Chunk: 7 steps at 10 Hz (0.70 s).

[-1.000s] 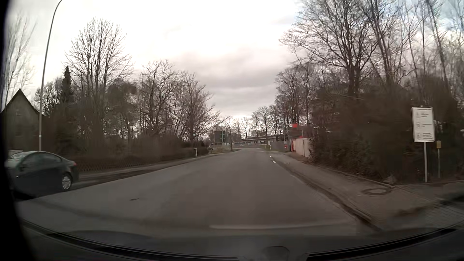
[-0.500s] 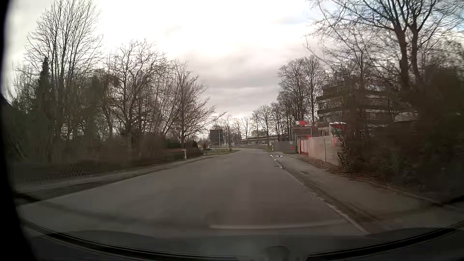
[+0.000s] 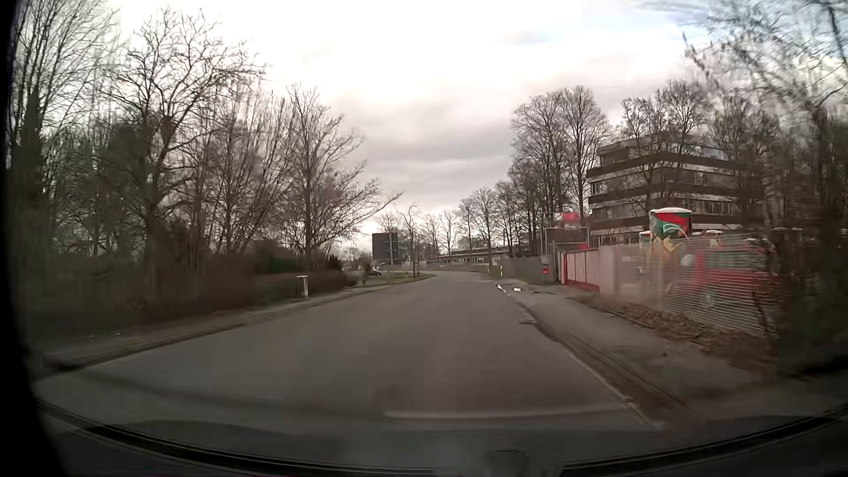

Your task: Follow the waypoints while adhering to traffic rules and regulations

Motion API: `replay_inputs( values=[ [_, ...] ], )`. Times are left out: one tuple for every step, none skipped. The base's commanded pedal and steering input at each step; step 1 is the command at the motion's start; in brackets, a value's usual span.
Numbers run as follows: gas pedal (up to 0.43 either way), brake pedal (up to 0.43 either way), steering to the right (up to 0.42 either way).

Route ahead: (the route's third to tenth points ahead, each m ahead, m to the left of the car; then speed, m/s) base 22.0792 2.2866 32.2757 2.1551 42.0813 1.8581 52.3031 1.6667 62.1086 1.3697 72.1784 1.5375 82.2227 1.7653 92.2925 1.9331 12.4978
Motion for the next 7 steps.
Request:
replay_inputs(
  values=[
    [0.169,0.000,0.003],
    [0.169,0.000,0.003],
    [0.169,0.000,0.004],
    [0.177,0.000,0.004],
    [0.169,0.000,0.005],
    [0.169,0.000,0.005],
    [0.169,0.000,0.005]
  ],
)
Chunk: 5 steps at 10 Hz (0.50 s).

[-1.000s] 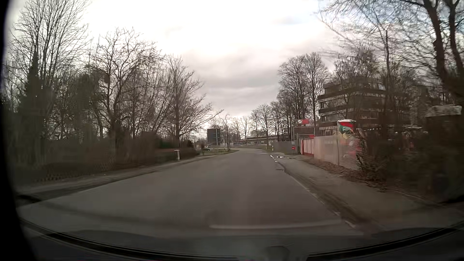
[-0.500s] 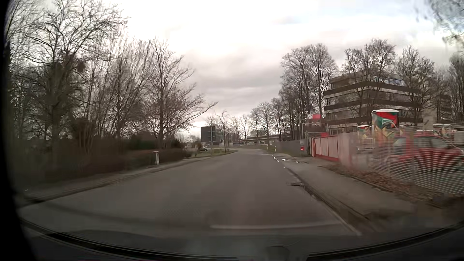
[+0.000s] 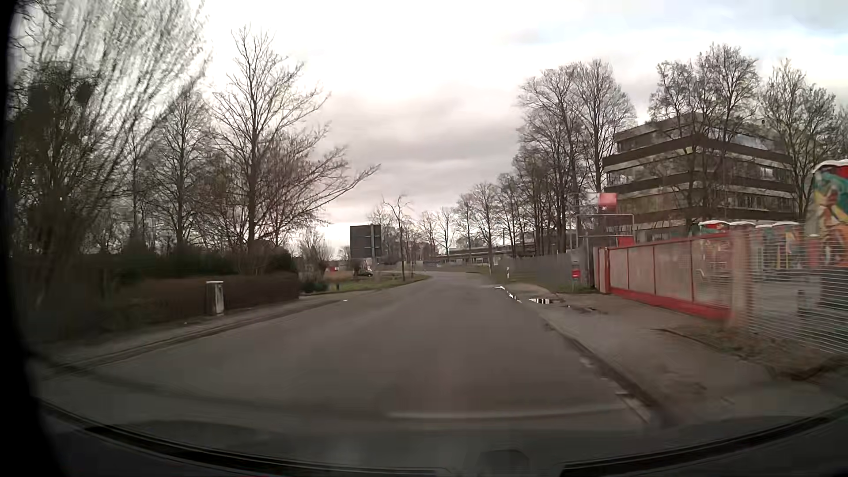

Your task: Follow the waypoints while adhering to traffic rules and regulations

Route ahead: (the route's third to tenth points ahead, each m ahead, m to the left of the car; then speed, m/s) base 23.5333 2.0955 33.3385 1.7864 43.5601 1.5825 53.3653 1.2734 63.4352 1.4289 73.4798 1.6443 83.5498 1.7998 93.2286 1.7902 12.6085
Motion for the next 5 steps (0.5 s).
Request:
replay_inputs(
  values=[
    [0.169,0.000,0.005],
    [0.169,0.000,0.006],
    [0.169,0.000,0.009],
    [0.169,0.000,0.010],
    [0.169,0.000,0.010]
  ],
)
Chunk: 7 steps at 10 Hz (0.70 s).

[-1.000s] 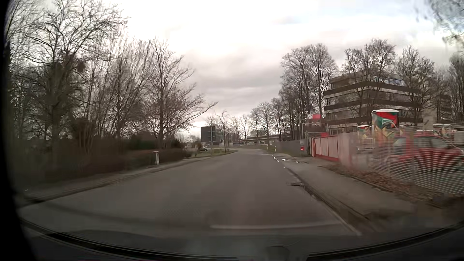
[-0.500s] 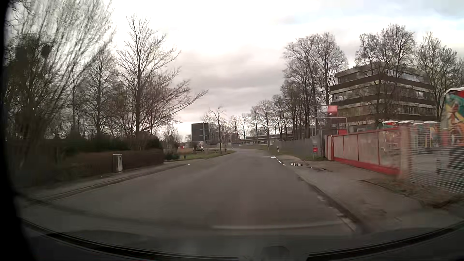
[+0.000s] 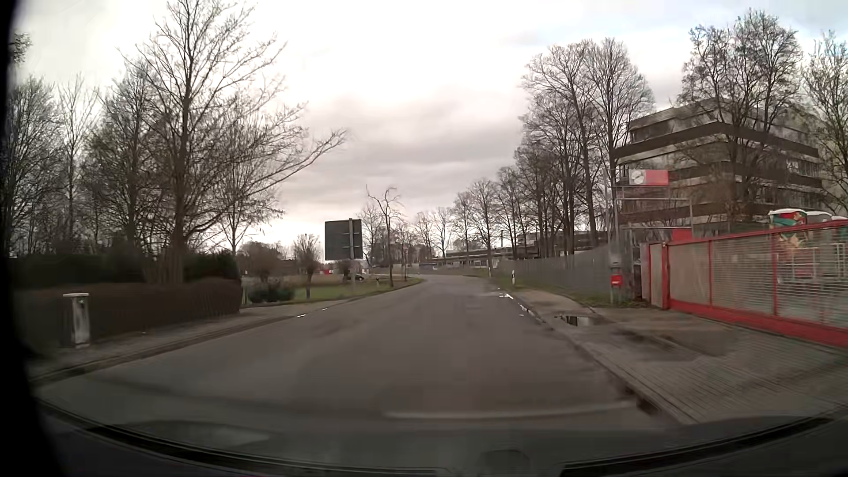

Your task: Follow the waypoints while adhering to traffic rules and regulations

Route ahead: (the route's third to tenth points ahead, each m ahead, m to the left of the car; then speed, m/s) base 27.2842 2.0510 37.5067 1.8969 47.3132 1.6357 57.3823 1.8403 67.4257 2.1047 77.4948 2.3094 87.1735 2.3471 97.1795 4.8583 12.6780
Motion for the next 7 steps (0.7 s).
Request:
replay_inputs(
  values=[
    [0.169,0.000,0.010],
    [0.130,0.000,0.010],
    [0.118,0.000,0.010],
    [0.118,0.000,0.008],
    [0.118,0.000,0.006],
    [0.130,0.000,0.006],
    [0.130,0.000,0.005]
  ],
)
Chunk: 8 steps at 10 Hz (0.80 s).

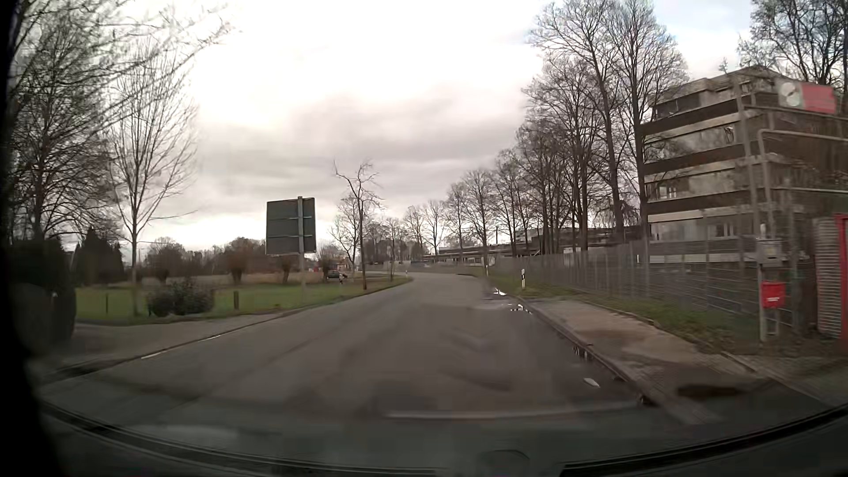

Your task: Follow the waypoints while adhering to traffic rules and regulations

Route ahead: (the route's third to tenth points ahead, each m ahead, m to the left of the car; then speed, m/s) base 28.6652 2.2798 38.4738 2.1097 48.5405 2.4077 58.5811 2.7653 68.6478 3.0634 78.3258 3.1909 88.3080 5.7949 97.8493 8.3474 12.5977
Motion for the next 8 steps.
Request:
replay_inputs(
  values=[
    [0.138,0.000,0.005],
    [0.157,0.000,0.005],
    [0.157,0.000,0.005],
    [0.157,0.000,0.005],
    [0.157,0.000,0.004],
    [0.157,0.000,0.003],
    [0.157,0.000,0.002],
    [0.157,0.000,0.002]
  ],
)
